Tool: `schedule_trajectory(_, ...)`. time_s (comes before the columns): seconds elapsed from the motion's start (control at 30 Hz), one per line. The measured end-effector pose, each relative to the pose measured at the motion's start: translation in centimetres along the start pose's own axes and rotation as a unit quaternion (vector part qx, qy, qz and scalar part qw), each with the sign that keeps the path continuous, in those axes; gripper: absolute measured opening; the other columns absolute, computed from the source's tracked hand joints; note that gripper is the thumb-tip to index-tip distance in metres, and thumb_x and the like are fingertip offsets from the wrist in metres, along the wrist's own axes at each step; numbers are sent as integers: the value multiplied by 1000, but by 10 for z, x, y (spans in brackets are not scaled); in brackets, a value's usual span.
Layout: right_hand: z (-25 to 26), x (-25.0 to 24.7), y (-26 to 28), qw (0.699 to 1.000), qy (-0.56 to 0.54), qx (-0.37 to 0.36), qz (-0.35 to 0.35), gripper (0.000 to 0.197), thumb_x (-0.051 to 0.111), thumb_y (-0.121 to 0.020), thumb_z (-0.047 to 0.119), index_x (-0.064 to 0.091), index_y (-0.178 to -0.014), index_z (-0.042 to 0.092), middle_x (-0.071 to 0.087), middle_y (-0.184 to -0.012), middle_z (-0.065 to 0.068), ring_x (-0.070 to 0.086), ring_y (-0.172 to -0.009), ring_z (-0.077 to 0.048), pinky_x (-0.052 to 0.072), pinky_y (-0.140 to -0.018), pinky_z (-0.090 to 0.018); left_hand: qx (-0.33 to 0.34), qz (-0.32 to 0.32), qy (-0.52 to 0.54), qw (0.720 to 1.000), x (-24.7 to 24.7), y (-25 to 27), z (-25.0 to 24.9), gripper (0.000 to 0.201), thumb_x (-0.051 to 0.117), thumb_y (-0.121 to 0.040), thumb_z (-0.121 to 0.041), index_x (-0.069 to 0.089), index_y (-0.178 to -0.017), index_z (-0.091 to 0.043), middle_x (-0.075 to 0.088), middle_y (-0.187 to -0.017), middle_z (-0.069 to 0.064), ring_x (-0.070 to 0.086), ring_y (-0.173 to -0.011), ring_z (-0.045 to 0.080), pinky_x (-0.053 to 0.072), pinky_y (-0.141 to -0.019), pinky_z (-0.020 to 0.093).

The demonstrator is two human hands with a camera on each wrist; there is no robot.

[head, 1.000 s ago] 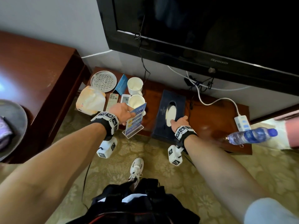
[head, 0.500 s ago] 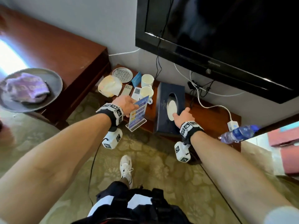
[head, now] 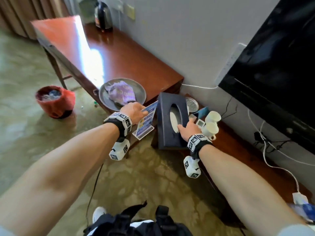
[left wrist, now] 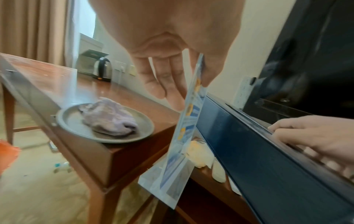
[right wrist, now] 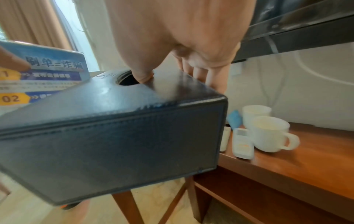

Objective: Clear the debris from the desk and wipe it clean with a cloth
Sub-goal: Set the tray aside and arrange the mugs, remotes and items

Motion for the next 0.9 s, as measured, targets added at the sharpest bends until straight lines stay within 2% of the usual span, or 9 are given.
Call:
schedule_trajectory(0.13, 107, 25, -5, 998, 5, -64, 7, 64, 52, -95, 43, 30, -144, 8, 55, -133, -19, 54, -118, -40, 44, -92, -41, -13, -28, 10, 999, -64, -4, 74, 29, 55, -93, -37, 74, -90, -16, 72, -87, 10, 68, -80, 28, 55, -74, 34)
schedule_trajectory(0.23, 175, 38, -10, 995, 12, -100, 4, 58, 52, -93, 44, 37, -136, 9, 59, -127, -19, 54, -115, -40, 45, -91, -42, -10, -52, 40, 998, -110, -12, 121, 27, 58, -93, -35, 76, -94, -14, 73, -83, 10, 63, -64, 23, 53, -62, 32)
schedule_trajectory(0.33, 231, 45, -16, 993, 22, -119, 8, 60, 52, -93, 45, 36, -138, 9, 58, -129, -18, 54, -116, -40, 44, -91, -42, -23, -89, 82, 992, -146, -18, 161, 23, 60, -91, -37, 78, -91, -24, 73, -77, 7, 56, -52, 14, 44, -48, 21)
schedule_trajectory(0.47, 291, 57, -28, 990, 15, -136, 15, 52, 53, -93, 43, 40, -131, 10, 58, -128, -17, 55, -115, -40, 44, -92, -41, -27, -93, 113, 989, -179, -33, 199, 22, 56, -93, -33, 72, -77, -30, 73, -77, 4, 61, -54, 14, 43, -41, 15)
schedule_trajectory(0.6, 340, 69, -51, 989, 17, -144, 23, 48, 54, -93, 42, 43, -128, 11, 59, -127, -14, 57, -113, -36, 43, -86, -36, -11, -106, 113, 988, -210, -59, 227, 26, 57, -93, -30, 67, -70, -32, 72, -78, 6, 61, -56, 13, 43, -41, 12)
schedule_trajectory(0.67, 366, 77, -68, 988, 28, -152, 28, 50, 54, -92, 43, 42, -129, 11, 59, -126, -15, 58, -113, -36, 44, -88, -37, -12, -108, 113, 988, -226, -78, 242, 29, 57, -93, -27, 67, -67, -31, 70, -73, 4, 59, -51, 11, 42, -40, 13)
schedule_trajectory(0.8, 423, 95, -111, 984, 59, -163, 42, 52, 51, -93, 43, 39, -131, 9, 59, -126, -18, 57, -112, -39, 45, -89, -40, -30, -114, 89, 989, -261, -128, 276, 26, 56, -92, -28, 72, -73, -18, 68, -67, -2, 56, -41, 2, 41, -42, 13)
schedule_trajectory(0.9, 469, 108, -148, 983, 61, -163, 52, 54, 53, -91, 43, 39, -132, 10, 58, -128, -18, 55, -115, -40, 45, -92, -41, -59, -117, 72, 989, -286, -169, 307, 27, 55, -89, -33, 73, -75, -19, 69, -63, -2, 60, -45, 4, 49, -49, 20)
Point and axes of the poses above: each hand's wrist, its own y-axis away from the middle knuckle, its own x-axis out of the palm, z = x × y, the point moved 6 cm from there along -y, towards the middle knuckle
